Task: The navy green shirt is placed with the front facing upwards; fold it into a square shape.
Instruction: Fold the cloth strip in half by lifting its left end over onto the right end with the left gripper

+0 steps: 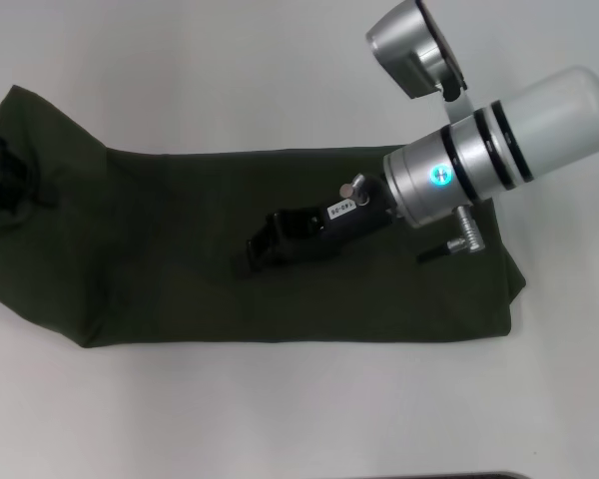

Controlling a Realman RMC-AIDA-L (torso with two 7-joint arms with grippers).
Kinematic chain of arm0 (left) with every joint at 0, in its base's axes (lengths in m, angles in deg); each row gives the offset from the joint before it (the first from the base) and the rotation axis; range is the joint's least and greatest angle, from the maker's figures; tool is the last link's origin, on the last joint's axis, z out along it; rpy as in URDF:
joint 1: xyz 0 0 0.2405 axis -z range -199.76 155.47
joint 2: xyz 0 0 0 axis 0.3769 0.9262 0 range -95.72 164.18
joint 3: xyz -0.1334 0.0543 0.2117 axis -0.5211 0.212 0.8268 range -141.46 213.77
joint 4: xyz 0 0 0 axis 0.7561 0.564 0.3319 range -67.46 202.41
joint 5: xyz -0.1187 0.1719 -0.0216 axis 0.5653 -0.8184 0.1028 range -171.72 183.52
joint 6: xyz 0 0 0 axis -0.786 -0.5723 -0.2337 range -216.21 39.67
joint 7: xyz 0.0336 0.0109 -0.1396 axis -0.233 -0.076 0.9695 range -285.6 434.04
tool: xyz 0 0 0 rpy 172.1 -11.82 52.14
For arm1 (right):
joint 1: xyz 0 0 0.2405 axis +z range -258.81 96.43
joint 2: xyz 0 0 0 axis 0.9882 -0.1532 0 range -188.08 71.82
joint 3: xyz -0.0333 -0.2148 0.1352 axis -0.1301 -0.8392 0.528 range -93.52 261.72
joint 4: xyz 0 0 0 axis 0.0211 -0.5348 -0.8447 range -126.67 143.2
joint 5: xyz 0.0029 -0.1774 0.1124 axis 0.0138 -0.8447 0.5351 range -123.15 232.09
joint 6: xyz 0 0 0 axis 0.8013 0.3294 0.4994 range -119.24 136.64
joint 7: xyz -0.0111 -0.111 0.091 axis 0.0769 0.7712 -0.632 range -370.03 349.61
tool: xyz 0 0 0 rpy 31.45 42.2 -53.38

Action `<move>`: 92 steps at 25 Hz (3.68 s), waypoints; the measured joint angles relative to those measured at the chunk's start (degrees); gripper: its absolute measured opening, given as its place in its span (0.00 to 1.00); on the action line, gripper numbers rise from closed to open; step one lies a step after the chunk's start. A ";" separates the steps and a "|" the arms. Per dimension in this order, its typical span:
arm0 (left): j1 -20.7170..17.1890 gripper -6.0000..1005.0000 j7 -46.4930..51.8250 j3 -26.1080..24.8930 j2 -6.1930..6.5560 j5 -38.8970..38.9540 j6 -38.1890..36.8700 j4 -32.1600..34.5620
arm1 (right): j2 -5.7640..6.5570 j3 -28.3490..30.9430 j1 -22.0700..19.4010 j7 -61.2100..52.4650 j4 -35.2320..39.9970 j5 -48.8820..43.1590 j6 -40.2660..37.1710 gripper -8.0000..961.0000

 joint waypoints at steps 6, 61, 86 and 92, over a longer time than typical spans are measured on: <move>0.41 0.12 0.00 -0.15 0.18 0.00 -0.30 -0.14 | -0.17 0.11 2.10 -0.05 -3.34 0.00 4.90 0.04; 3.56 0.12 0.41 0.17 -0.30 5.70 -0.44 -2.39 | -0.63 -3.81 9.08 -0.37 -13.49 4.53 19.06 0.02; 3.06 0.12 1.30 -0.21 -0.01 7.47 -1.12 -3.75 | 2.62 -3.98 -8.46 -6.42 17.43 4.11 0.85 0.02; 3.75 0.12 2.04 -0.23 -0.31 7.73 -1.05 -3.49 | 9.08 -3.65 -14.04 -6.94 23.17 3.70 -3.69 0.02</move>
